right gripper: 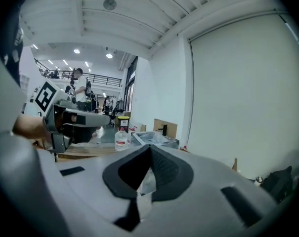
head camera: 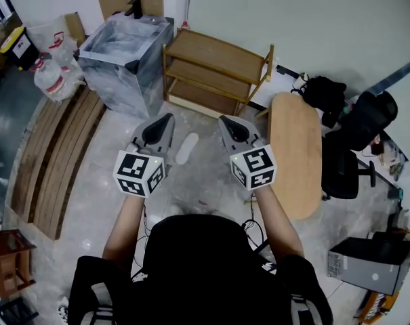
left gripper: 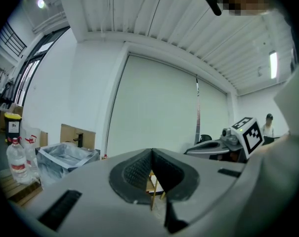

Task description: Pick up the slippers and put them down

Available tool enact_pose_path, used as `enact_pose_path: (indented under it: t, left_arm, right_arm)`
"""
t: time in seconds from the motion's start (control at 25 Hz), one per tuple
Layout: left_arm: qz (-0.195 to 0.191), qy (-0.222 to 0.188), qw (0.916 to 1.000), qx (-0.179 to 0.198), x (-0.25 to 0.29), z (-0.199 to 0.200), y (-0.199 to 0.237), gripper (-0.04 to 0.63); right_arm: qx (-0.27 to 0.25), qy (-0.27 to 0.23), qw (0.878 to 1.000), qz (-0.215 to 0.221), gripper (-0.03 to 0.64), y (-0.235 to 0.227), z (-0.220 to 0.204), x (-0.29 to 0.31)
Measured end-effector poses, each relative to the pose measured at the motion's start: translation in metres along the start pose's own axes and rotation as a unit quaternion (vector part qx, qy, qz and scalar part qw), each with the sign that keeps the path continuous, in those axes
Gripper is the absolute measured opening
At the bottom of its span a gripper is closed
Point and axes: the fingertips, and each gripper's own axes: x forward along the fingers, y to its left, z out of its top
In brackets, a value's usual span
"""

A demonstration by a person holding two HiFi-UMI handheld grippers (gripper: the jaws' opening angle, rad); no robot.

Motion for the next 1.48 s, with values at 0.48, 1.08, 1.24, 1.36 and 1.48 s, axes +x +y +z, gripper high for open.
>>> enact_pose_path:
  t: [0.48, 1.08, 1.24, 1.36, 1.48]
  left_arm:
    - [0.005, -0.004, 0.9999, 0.015, 0.019, 0.010, -0.066, 0.006]
    - [0.010, 0.006, 0.9998, 0.016, 0.023, 0.004, -0.098, 0.006]
    - [0.011, 0.008, 0.9998, 0.017, 0.024, 0.003, -0.100, 0.006]
    - [0.011, 0.009, 0.9997, 0.019, 0.025, 0.002, -0.102, 0.006]
    - [0.011, 0.012, 0.9997, 0.020, 0.025, -0.001, -0.102, 0.006]
  right_arm:
    - [0.027, -0.031, 0.999, 0.002, -0.002, -0.043, 0.002, -0.054]
    - [0.047, -0.035, 0.998, 0.012, -0.002, -0.051, -0.013, -0.081]
    - [0.048, -0.036, 0.998, 0.013, -0.002, -0.052, -0.014, -0.082]
    - [0.047, -0.038, 0.998, 0.013, -0.002, -0.053, -0.013, -0.083]
    - [0.048, -0.040, 0.998, 0.013, -0.002, -0.052, -0.013, -0.083]
